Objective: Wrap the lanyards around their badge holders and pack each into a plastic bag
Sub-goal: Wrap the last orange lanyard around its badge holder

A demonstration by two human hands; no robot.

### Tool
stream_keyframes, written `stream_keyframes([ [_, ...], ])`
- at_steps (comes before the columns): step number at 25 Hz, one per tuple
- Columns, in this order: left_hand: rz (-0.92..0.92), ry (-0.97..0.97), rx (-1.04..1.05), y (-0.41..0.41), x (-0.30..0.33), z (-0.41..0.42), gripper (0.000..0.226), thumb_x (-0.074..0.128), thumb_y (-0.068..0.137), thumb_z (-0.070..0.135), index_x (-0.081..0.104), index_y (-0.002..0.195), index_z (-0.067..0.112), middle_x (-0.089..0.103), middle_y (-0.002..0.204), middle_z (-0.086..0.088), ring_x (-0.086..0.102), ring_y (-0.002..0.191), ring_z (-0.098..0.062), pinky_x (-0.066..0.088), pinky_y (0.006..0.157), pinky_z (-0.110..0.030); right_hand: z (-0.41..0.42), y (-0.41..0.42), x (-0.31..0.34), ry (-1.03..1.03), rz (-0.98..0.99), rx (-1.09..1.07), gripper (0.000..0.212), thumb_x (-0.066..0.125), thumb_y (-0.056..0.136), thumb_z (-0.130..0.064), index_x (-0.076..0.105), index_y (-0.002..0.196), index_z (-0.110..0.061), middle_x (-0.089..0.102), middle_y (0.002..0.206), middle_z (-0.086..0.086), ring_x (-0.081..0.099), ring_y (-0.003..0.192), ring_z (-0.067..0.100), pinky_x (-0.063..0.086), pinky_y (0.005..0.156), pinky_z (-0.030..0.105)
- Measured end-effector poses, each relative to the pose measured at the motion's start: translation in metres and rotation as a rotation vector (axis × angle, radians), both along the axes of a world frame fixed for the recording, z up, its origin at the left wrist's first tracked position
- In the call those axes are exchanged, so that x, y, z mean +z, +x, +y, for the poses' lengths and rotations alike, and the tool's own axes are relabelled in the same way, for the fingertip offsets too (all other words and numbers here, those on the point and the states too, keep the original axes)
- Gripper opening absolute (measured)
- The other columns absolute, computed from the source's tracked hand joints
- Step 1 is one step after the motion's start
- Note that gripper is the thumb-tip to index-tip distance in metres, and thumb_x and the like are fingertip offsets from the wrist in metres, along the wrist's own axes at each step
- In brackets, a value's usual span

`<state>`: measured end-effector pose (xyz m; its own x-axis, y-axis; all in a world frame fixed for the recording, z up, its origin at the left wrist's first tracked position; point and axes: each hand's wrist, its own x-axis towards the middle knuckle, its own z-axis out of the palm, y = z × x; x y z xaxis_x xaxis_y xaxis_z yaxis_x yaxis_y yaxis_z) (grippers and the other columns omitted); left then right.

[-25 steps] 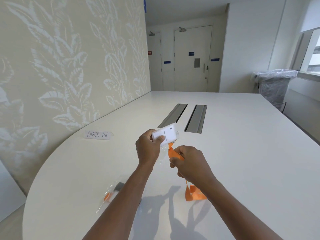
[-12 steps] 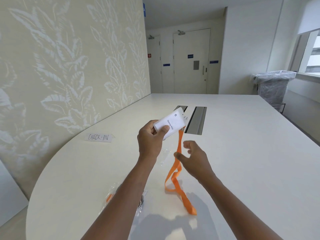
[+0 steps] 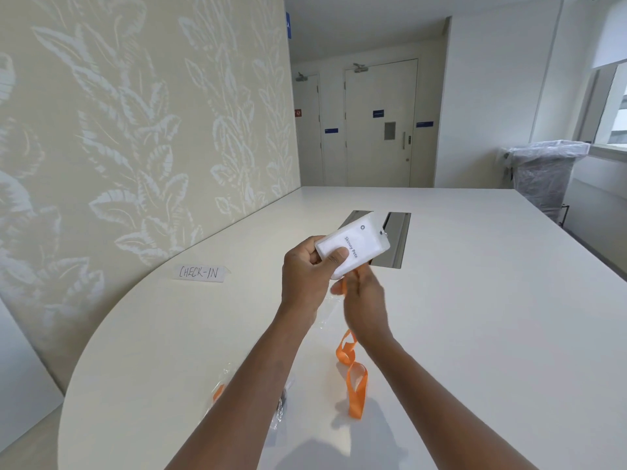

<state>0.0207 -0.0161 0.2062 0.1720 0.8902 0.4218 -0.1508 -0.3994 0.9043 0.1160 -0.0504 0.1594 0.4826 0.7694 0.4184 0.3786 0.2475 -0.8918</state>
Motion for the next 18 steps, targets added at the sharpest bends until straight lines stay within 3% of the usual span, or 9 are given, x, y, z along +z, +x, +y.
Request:
stream_keyframes([
  [3, 0.116, -0.028, 0.048, -0.002, -0.008, 0.006, 0.019, 0.079, 0.081, 0.021, 0.074, 0.099, 0.017, 0.078, 0.088, -0.004, 0.070, 0.075, -0.025, 0.055, 0.055, -0.032, -0.003, -0.017, -0.002, -0.100, -0.036, 0.131, 0.028, 0.033, 0.098, -0.005, 0.057, 0.083, -0.011, 0.066, 0.063, -0.001, 0.061, 0.057, 0.008, 0.048, 0.057, 0.029],
  [6, 0.271, 0.013, 0.188, -0.011, -0.019, 0.019, 0.013, 0.077, 0.085, 0.018, 0.073, 0.097, 0.018, 0.077, 0.090, 0.001, 0.070, 0.084, -0.022, 0.057, 0.069, -0.034, -0.012, -0.017, -0.003, -0.322, -0.050, 0.233, 0.028, 0.032, 0.098, -0.011, 0.060, 0.092, -0.009, 0.070, 0.066, 0.000, 0.064, 0.056, 0.007, 0.051, 0.062, 0.027],
  [10, 0.360, -0.014, 0.229, -0.019, -0.041, 0.029, 0.010, 0.076, 0.085, 0.019, 0.071, 0.092, 0.024, 0.074, 0.085, 0.006, 0.065, 0.080, -0.019, 0.050, 0.068, -0.028, -0.028, -0.007, 0.008, -0.550, -0.033, 0.366, 0.021, 0.043, 0.091, -0.010, 0.064, 0.086, -0.008, 0.071, 0.061, 0.002, 0.063, 0.054, 0.011, 0.047, 0.056, 0.021],
  [14, 0.467, 0.003, 0.217, -0.021, -0.058, 0.034, 0.011, 0.077, 0.085, 0.022, 0.074, 0.095, 0.018, 0.070, 0.075, 0.005, 0.058, 0.070, -0.019, 0.045, 0.064, -0.027, -0.031, 0.007, 0.037, -0.651, 0.038, 0.347, 0.025, 0.051, 0.094, -0.016, 0.064, 0.074, -0.009, 0.064, 0.052, 0.005, 0.060, 0.044, 0.019, 0.045, 0.042, 0.016],
  [18, 0.539, 0.054, 0.199, -0.015, -0.067, 0.028, 0.013, 0.079, 0.084, 0.027, 0.073, 0.094, 0.020, 0.067, 0.073, 0.007, 0.058, 0.069, -0.017, 0.044, 0.063, -0.025, -0.022, 0.025, 0.066, -0.688, -0.034, 0.290, 0.029, 0.053, 0.094, -0.017, 0.064, 0.069, -0.009, 0.057, 0.047, 0.002, 0.053, 0.038, 0.017, 0.042, 0.041, 0.018],
])
